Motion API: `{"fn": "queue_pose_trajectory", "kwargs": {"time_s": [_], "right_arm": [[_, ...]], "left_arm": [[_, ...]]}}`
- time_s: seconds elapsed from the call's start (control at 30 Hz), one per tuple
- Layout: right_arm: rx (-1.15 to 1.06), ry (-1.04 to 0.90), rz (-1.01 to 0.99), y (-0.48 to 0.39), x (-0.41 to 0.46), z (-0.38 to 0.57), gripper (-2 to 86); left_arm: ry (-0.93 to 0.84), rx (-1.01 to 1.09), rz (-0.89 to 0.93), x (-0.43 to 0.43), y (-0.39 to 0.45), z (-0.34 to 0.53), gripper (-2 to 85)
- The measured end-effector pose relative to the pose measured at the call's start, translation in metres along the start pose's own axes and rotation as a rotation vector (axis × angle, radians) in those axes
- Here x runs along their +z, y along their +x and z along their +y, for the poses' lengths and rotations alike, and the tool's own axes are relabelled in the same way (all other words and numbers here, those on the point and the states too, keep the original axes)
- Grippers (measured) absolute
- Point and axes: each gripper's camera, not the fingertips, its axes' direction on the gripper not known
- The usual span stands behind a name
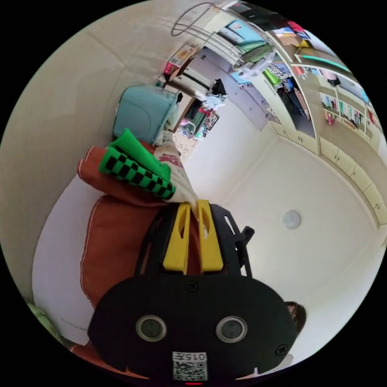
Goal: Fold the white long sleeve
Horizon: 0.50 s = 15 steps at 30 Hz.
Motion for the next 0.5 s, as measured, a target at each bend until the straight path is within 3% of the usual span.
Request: {"fn": "queue_pose_trajectory", "kwargs": {"time_s": [0.2,0.37,0.5], "right_arm": [[0.038,0.053,-0.002,0.018,-0.016,0.034,-0.1],[0.147,0.168,-0.059,0.045,-0.046,0.080,0.1],[0.165,0.200,-0.067,0.048,-0.056,0.106,0.2]], "left_arm": [[-0.052,0.219,-0.221,0.019,0.121,-0.022,-0.2],[-0.082,0.497,-0.628,0.066,0.254,-0.019,-0.6],[0.004,0.509,-0.482,0.051,0.292,-0.023,-0.8]]}}
